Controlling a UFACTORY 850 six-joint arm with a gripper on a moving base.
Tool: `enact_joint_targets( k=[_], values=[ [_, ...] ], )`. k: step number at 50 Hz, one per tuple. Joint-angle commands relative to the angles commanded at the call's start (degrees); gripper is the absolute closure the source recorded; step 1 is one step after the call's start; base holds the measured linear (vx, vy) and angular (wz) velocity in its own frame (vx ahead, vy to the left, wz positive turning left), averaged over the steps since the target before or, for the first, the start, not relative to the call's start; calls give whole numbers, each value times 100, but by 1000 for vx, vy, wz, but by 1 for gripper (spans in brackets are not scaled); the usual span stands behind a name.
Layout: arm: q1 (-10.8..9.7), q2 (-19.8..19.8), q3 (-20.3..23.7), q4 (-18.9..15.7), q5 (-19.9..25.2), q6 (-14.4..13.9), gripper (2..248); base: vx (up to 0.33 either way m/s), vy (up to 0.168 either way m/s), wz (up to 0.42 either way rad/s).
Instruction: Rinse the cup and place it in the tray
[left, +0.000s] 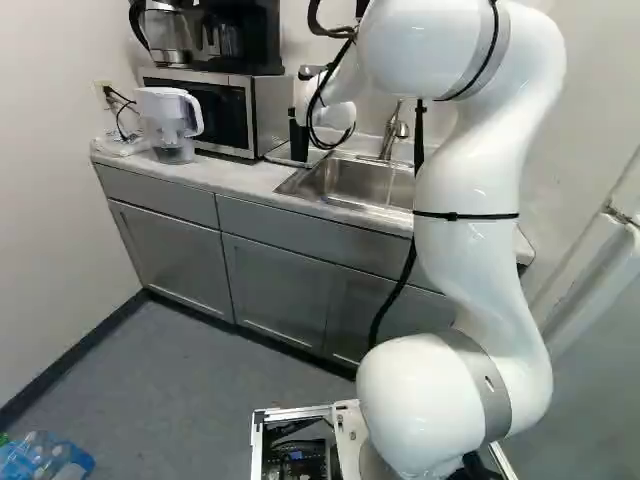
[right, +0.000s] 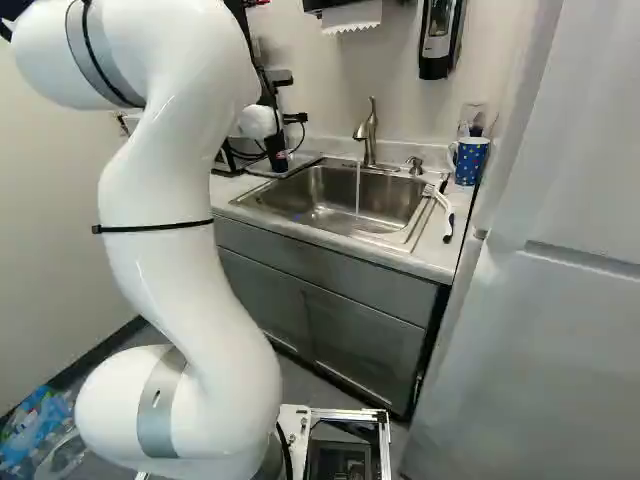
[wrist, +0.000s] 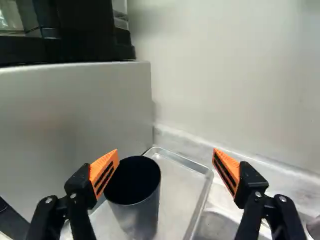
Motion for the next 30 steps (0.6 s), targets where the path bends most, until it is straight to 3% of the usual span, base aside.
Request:
enact_joint_targets(
  k=[30],
  values=[
    [-291,194,-124,0,-372,0,3,0,0,0]
  ],
)
